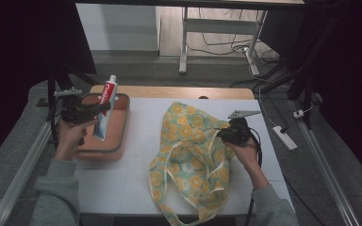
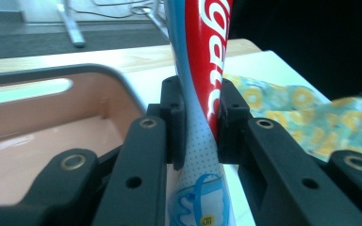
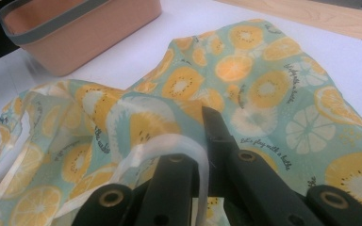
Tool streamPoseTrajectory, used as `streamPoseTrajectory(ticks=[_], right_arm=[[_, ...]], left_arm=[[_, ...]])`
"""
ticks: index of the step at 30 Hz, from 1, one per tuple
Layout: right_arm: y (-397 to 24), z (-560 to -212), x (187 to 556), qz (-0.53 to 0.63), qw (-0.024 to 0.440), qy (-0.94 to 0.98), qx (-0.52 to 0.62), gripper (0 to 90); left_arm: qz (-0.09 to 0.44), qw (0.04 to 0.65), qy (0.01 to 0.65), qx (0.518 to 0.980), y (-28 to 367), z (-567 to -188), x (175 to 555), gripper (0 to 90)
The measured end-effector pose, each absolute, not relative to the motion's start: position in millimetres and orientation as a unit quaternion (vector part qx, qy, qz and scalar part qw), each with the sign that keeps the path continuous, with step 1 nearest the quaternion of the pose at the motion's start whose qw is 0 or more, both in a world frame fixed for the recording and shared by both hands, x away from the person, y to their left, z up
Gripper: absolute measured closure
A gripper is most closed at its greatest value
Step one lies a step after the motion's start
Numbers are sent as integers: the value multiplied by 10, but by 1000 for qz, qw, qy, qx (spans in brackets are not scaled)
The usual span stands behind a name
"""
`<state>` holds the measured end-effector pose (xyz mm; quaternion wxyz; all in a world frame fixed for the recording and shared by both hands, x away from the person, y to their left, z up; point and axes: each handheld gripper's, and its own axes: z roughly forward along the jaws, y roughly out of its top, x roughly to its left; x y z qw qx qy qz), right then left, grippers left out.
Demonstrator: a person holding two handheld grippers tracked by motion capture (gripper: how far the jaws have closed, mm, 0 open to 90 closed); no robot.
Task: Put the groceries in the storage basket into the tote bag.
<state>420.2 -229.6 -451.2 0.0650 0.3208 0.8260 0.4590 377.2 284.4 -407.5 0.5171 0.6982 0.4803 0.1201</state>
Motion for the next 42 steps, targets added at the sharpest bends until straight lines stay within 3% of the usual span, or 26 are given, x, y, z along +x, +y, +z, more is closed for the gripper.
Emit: streamPoseTrajectory(ticks=[20,42], right_arm=[[-2261,-4542,4214,452,64,830,320,893],[-2285,-4537,4224,457,62,826,323,894]], left_arm=[[82,534,364,759,2032,-3950,3578,765],[50,499,262,825,1271,-4054,3365,765]])
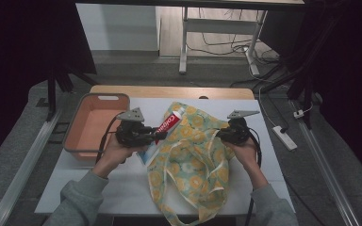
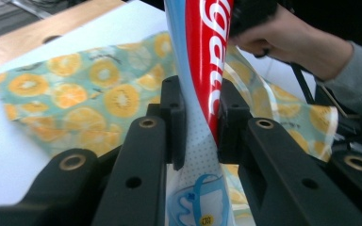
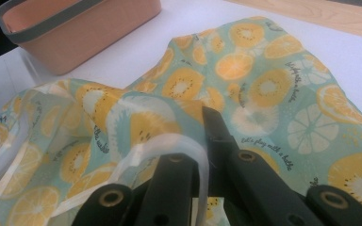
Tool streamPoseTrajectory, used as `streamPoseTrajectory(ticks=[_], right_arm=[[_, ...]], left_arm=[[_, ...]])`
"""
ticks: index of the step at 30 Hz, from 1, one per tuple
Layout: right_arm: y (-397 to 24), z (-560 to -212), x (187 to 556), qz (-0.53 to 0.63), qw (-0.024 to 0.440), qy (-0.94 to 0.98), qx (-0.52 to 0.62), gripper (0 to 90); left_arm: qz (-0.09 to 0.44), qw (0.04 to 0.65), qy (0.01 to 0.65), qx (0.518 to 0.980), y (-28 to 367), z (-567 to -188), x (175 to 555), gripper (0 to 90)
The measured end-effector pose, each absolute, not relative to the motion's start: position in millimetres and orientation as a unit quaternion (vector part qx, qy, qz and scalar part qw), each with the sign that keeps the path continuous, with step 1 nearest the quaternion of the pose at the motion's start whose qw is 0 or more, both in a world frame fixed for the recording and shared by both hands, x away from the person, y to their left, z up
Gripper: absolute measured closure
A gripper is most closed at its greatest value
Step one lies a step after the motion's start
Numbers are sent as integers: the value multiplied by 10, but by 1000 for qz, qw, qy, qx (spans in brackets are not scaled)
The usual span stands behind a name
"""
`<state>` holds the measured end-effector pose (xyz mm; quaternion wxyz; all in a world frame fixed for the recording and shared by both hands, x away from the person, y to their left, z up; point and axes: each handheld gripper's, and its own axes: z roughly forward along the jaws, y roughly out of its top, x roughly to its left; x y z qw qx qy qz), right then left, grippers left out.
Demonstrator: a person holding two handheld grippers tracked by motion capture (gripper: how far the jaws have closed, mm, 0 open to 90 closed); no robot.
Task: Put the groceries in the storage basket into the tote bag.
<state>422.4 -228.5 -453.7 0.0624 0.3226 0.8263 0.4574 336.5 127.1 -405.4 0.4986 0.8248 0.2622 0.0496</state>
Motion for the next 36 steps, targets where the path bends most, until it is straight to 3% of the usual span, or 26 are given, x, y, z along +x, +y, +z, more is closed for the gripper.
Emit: streamPoseTrajectory(ticks=[13,24,36], right_arm=[[-2273,-4529,4222,463,58,824,321,894],[-2290,-4489,4212,470,59,821,320,894],[-2423,-4305,4162,512,58,796,318,894]], left_arm=[[40,455,186,870,705,-4196,3163,764],[39,425,141,893,186,-4402,3219,764],[48,348,162,922,229,-4555,3240,764]])
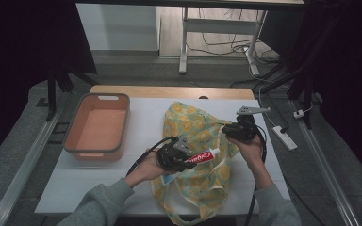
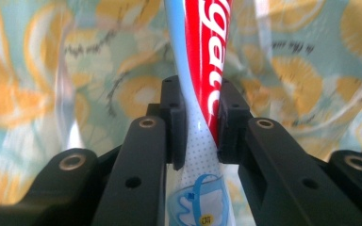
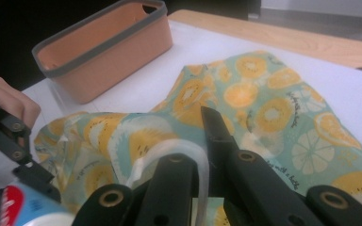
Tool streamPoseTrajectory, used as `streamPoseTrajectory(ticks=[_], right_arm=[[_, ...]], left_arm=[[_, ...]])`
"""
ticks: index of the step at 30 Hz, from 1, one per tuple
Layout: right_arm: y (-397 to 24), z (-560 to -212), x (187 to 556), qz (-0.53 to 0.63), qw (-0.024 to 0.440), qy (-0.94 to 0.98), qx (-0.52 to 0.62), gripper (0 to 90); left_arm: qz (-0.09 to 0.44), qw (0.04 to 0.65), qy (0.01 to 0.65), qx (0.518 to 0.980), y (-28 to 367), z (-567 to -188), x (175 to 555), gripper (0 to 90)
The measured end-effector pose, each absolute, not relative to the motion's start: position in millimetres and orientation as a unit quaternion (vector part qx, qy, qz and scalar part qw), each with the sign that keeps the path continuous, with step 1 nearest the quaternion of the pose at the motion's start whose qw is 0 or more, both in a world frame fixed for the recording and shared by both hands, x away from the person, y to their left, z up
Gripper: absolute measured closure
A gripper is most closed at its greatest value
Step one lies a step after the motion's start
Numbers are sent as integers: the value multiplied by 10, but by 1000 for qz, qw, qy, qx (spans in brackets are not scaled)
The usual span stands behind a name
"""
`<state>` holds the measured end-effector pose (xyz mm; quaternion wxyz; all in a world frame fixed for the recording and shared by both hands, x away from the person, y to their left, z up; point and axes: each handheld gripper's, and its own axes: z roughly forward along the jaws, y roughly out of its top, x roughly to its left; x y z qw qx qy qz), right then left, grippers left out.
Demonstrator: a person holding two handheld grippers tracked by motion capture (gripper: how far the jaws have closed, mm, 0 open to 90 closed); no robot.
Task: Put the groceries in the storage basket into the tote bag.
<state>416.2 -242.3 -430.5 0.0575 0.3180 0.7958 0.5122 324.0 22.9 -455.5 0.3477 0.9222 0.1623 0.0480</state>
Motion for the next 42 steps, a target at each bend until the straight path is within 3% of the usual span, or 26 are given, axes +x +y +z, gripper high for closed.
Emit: streamPoseTrajectory(ticks=[17,28,42], right_arm=[[-2423,-4205,4110,537,49,785,307,894],[-2270,-4118,4014,549,37,787,278,894],[-2213,-4133,4005,553,24,787,272,894]], left_arm=[[61,242,226,942,263,-4634,3165,763],[71,256,234,935,-127,-4460,3415,761],[80,254,239,934,-430,-4704,3670,759]])
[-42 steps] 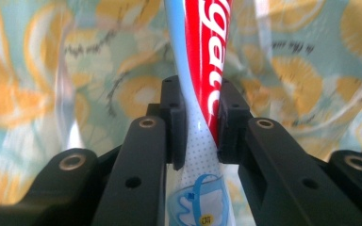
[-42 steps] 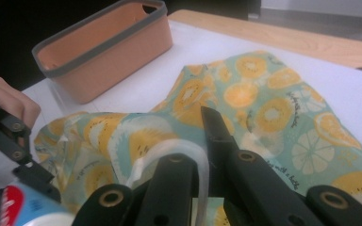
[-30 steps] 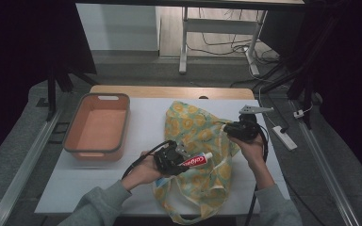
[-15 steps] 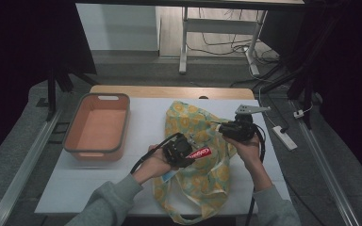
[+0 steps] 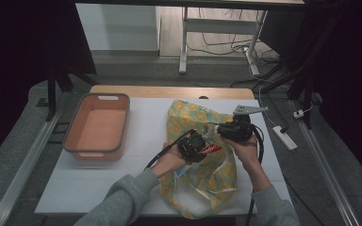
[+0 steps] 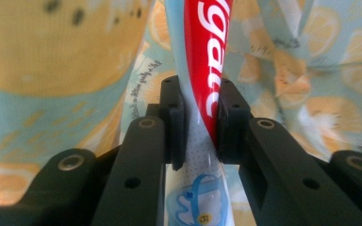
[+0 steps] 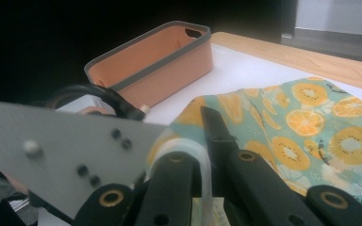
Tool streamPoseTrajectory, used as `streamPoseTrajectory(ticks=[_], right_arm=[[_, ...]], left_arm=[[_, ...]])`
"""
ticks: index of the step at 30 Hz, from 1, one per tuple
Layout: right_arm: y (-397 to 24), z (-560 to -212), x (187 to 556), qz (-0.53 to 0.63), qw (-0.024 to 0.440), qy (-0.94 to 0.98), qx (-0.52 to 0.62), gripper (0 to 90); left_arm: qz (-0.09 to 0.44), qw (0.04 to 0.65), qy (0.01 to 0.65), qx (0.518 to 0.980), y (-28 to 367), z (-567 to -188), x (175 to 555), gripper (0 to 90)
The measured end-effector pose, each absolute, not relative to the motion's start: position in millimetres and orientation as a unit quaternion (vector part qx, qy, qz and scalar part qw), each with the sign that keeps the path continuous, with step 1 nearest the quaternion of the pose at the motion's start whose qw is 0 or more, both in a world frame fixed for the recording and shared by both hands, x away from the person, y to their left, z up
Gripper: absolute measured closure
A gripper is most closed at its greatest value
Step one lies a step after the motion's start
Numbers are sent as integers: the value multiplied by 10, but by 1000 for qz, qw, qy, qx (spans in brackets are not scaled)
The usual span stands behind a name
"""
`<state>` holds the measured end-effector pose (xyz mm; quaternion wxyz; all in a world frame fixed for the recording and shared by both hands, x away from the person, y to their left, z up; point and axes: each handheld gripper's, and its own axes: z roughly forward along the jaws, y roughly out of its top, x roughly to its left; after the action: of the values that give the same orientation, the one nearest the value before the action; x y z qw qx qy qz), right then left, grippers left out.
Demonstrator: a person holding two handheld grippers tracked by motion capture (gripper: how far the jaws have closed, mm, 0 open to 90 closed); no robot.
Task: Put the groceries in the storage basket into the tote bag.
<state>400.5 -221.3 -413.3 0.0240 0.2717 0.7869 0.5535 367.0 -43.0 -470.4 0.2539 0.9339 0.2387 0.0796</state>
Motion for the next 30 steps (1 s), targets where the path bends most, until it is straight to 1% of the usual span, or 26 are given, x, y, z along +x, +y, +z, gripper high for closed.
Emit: streamPoseTrajectory(ticks=[7,10,11,12,14,19,22,26,30], right_arm=[[-2241,-4151,4023,548,29,787,280,894],[-2269,-4165,4037,543,36,788,287,894],[-2281,-4172,4043,541,39,789,289,894],[-2295,-4179,4051,542,37,787,292,894],[-2320,-4189,4061,543,38,785,297,894],[-2351,-4209,4076,536,46,786,303,894],[-2351,-4238,4087,531,45,789,306,894],[-2329,-4266,4071,523,44,795,303,893],[-2333,-4302,4030,515,43,801,303,887]], left_arm=[[78,251,245,933,-507,-4851,3779,755],[82,265,253,927,-492,-4859,3788,747],[78,274,257,924,-475,-4846,3790,718],[73,278,256,923,-451,-4822,3785,643],[77,288,248,922,-386,-4765,3733,618],[100,332,246,905,-92,-4534,3536,488],[104,353,256,894,113,-4419,3445,437],[105,366,268,885,406,-4356,3370,397],[103,386,287,871,713,-4364,3307,394]])
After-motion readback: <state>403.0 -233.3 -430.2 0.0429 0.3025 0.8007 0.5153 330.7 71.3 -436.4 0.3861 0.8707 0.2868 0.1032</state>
